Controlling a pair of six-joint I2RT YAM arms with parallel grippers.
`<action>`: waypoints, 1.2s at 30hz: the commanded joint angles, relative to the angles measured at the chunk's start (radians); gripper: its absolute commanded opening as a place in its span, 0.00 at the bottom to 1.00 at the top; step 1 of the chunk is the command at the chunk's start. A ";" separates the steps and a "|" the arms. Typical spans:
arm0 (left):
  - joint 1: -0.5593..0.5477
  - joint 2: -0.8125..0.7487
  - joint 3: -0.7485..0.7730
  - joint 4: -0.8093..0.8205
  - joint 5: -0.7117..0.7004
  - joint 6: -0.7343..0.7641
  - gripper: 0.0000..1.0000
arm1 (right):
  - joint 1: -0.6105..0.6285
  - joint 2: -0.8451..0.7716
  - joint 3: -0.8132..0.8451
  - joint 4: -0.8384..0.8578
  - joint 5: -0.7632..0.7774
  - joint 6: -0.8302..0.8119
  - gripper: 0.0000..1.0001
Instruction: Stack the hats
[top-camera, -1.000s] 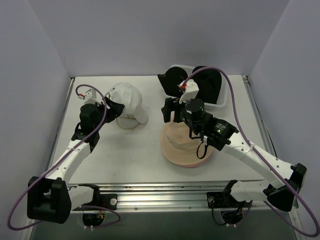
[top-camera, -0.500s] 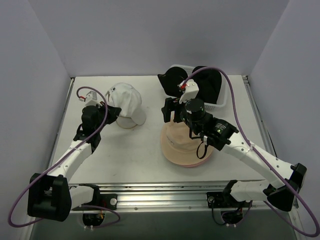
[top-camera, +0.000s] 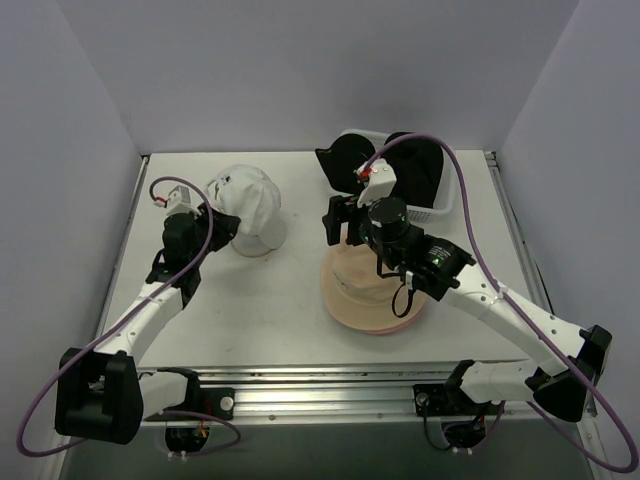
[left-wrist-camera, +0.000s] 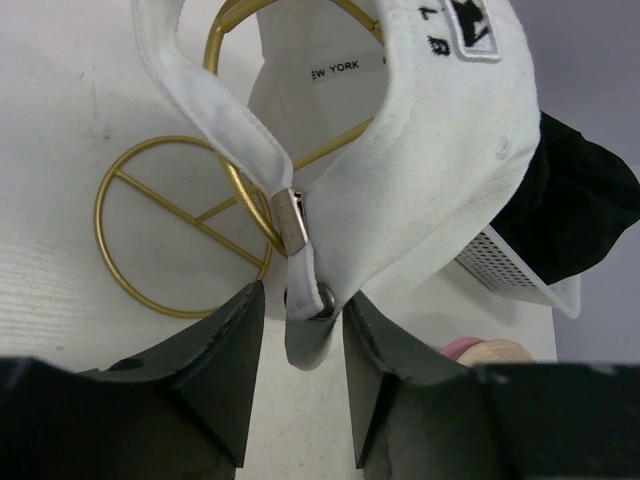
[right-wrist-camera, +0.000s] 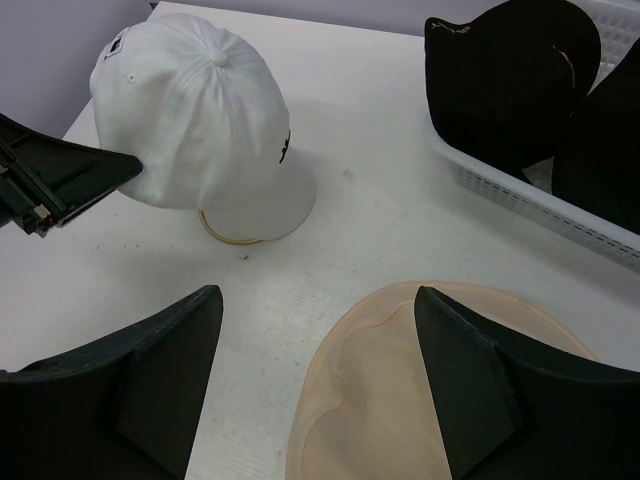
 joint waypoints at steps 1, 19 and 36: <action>0.010 -0.046 0.012 -0.045 -0.048 0.012 0.47 | 0.009 0.006 0.007 0.016 0.032 -0.012 0.73; 0.164 -0.030 0.334 -0.400 -0.059 0.122 0.69 | 0.009 0.158 0.243 -0.032 0.022 -0.055 0.74; 0.260 0.207 0.270 -0.082 0.156 0.108 0.66 | 0.011 0.233 0.310 -0.041 0.011 -0.089 0.74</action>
